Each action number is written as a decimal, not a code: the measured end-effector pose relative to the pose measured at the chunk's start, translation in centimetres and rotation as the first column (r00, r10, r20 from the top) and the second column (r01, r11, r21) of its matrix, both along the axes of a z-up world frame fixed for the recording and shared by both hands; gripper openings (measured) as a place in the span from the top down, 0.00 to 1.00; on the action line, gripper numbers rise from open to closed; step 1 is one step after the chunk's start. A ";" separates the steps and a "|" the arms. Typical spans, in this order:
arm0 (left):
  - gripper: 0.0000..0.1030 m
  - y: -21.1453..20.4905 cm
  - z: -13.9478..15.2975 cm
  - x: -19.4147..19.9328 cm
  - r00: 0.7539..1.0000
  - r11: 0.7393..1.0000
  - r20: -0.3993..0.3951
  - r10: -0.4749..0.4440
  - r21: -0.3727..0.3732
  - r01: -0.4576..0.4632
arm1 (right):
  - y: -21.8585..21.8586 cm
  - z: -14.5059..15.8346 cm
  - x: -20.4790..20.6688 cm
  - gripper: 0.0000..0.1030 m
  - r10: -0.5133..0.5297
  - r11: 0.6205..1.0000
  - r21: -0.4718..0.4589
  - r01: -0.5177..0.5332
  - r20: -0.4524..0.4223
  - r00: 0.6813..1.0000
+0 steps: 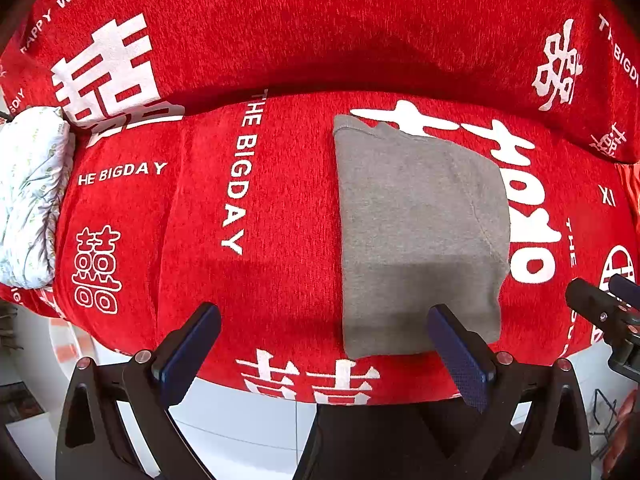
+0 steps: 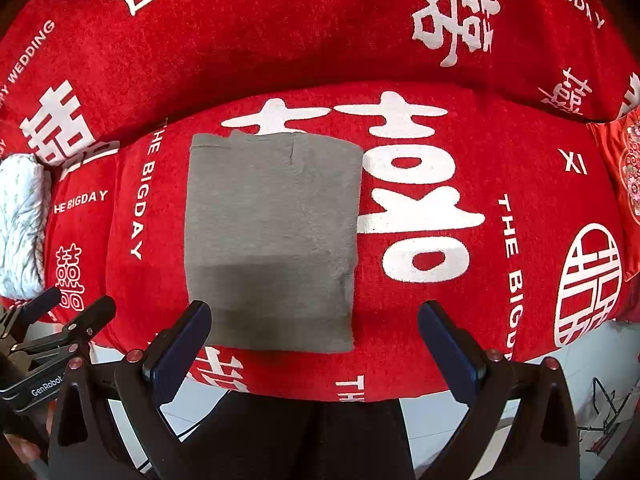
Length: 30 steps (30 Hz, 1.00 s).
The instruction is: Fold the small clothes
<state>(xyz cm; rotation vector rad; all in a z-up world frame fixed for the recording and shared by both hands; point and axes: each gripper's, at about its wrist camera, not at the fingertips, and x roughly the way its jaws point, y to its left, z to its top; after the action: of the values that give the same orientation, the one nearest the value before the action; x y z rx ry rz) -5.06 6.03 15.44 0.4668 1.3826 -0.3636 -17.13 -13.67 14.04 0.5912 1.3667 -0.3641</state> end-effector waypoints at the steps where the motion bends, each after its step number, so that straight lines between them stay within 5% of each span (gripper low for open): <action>1: 0.00 0.0 0.1 0.0 1.000 1.000 0.000 -0.001 0.000 0.001 | 0.1 0.0 0.0 0.00 0.000 1.000 0.000 0.000 0.000 1.000; 30: 0.00 0.0 0.6 -0.4 0.999 1.000 0.043 -0.019 0.014 0.019 | 0.7 -0.1 0.2 0.00 0.029 1.000 0.005 -0.029 -0.001 1.000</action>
<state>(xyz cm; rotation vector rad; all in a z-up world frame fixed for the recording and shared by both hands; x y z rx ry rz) -5.47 6.07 16.03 0.4962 1.3405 -0.3582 -16.93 -13.01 13.95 0.5746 1.3759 -0.3380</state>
